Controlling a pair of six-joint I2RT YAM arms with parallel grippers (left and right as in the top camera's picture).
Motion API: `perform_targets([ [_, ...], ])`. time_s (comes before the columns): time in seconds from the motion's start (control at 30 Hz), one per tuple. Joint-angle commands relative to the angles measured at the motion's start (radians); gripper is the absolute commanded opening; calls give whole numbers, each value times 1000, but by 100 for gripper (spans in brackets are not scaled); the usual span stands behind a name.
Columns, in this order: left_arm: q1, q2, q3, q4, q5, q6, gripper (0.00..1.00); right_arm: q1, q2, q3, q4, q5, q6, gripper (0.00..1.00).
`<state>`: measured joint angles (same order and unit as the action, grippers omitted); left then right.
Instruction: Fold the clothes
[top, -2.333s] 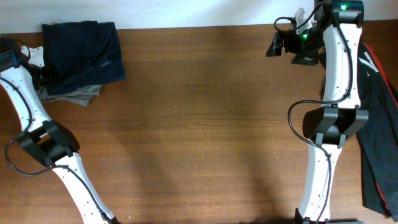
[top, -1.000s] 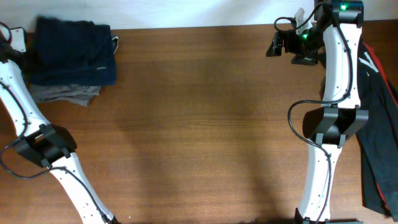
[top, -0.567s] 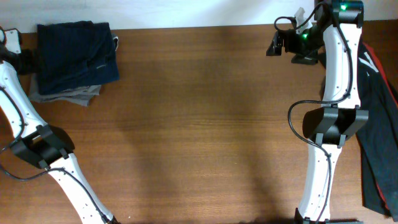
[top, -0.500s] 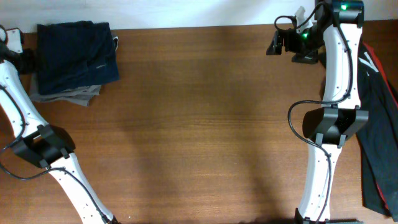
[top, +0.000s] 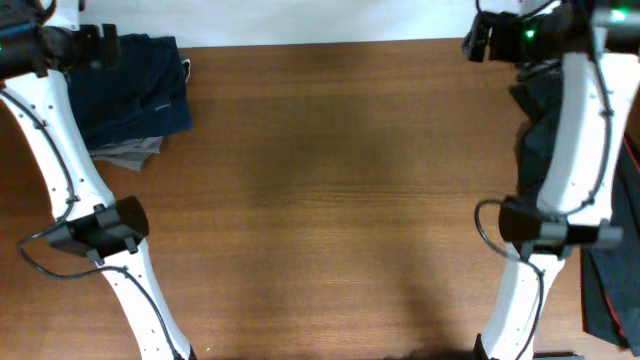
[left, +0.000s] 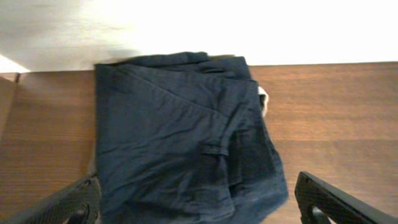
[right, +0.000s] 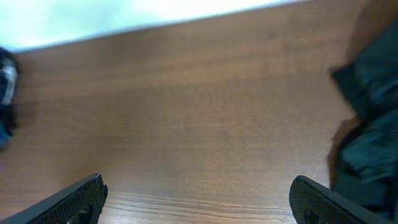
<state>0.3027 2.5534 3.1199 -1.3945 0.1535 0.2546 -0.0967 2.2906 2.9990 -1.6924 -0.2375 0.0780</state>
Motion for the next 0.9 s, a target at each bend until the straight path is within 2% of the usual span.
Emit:
perform_targets([
  [0.0,-9,-1,4,-11,7,7,99,31,-152,-11,-6,109,9,99],
  [0.13,-12,-1,4,-15,7,7,99,32,-286,-123,-6,142,9,99],
  [0.27,-12,-1,4,-35,7,7,99,32,-412,-317,-6,142,10,99],
  [0.43,-12,-1,4,-40,7,7,99,32,-501,-511,-6,145,35,99],
  [0.87,-12,-1,4,-40,7,7,99,32,-512,-521,-6,89,35,99],
])
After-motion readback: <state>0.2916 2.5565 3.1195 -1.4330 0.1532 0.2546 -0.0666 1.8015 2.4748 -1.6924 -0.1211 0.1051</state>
